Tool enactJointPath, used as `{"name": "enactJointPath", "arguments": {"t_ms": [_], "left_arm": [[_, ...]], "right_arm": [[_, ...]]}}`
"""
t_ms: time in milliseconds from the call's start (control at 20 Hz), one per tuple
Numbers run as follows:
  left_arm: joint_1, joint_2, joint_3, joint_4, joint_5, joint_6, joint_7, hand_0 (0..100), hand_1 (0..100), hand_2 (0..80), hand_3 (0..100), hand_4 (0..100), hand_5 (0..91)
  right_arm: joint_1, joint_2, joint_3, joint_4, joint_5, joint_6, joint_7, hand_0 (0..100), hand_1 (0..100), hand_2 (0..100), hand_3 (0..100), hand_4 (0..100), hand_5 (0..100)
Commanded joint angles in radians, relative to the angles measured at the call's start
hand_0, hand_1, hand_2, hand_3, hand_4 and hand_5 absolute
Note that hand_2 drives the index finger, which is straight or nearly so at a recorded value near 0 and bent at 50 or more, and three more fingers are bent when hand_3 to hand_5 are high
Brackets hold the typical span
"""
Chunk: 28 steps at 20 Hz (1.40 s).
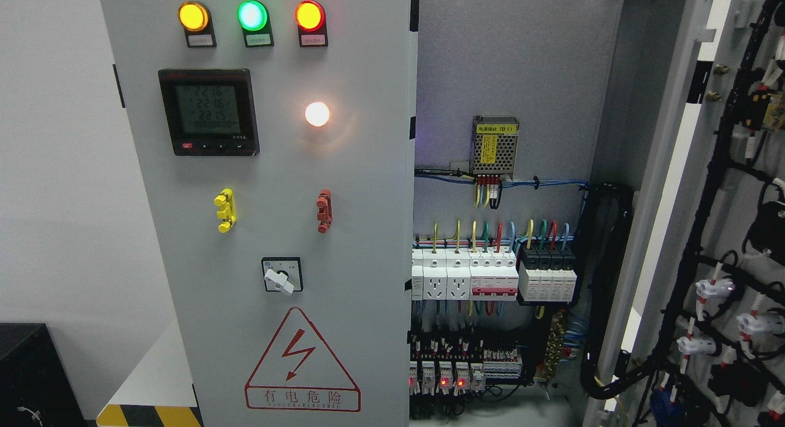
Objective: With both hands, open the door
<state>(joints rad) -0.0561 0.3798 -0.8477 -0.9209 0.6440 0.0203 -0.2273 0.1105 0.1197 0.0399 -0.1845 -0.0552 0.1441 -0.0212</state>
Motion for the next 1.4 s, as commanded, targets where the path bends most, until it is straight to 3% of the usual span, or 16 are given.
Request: {"name": "enactJointPath", "arguments": {"t_ms": [0, 100, 150, 301, 401, 501, 601, 1002, 1152, 1353], "left_arm": [[0.150, -0.407, 0.355, 1.028, -0.063, -0.196, 0.005, 0, 0, 0.0, 0, 0, 0.0], [0.153, -0.464, 0.503, 1.062, -0.090, -0.203, 0.014, 0, 0, 0.0, 0, 0, 0.0], [0.159, -0.466, 0.606, 1.054, -0.148, -0.203, 0.014, 0, 0, 0.0, 0, 0, 0.0], [0.170, -0.466, 0.833, 1.033, -0.442, -0.201, 0.016, 0, 0, 0.0, 0, 0, 0.0], [0.170, -0.466, 0.948, 1.031, -0.558, -0.201, 0.034, 0, 0, 0.0, 0, 0, 0.0], [0.168, -0.466, 1.065, 1.030, -0.663, -0.201, 0.119, 0, 0, 0.0, 0, 0, 0.0], [0.168, -0.461, 1.082, 1.027, -0.766, -0.201, 0.154, 0, 0, 0.0, 0, 0, 0.0], [0.168, -0.432, 1.017, 0.965, -0.776, -0.201, 0.112, 0, 0, 0.0, 0, 0, 0.0], [0.156, -0.453, 1.012, 0.961, -0.776, -0.203, 0.112, 0, 0, 0.0, 0, 0, 0.0], [0.150, -0.470, 1.015, 0.962, -0.776, -0.201, 0.112, 0, 0, 0.0, 0, 0, 0.0]], "right_arm": [[0.000, 0.000, 0.000, 0.000, 0.000, 0.000, 0.000, 0, 0, 0, 0, 0, 0], [0.000, 0.000, 0.000, 0.000, 0.000, 0.000, 0.000, 0, 0, 0, 0, 0, 0], [0.000, 0.000, 0.000, 0.000, 0.000, 0.000, 0.000, 0, 0, 0, 0, 0, 0], [0.000, 0.000, 0.000, 0.000, 0.000, 0.000, 0.000, 0, 0, 0, 0, 0, 0], [0.000, 0.000, 0.000, 0.000, 0.000, 0.000, 0.000, 0, 0, 0, 0, 0, 0], [0.000, 0.000, 0.000, 0.000, 0.000, 0.000, 0.000, 0, 0, 0, 0, 0, 0], [0.000, 0.000, 0.000, 0.000, 0.000, 0.000, 0.000, 0, 0, 0, 0, 0, 0], [-0.021, 0.000, -0.002, -0.059, -0.003, -0.001, 0.000, 0, 0, 0, 0, 0, 0], [0.006, -0.014, -0.003, -0.388, -0.002, -0.001, 0.001, 0, 0, 0, 0, 0, 0], [0.167, -0.049, 0.006, -0.983, -0.003, -0.003, 0.000, 0, 0, 0, 0, 0, 0]]}}
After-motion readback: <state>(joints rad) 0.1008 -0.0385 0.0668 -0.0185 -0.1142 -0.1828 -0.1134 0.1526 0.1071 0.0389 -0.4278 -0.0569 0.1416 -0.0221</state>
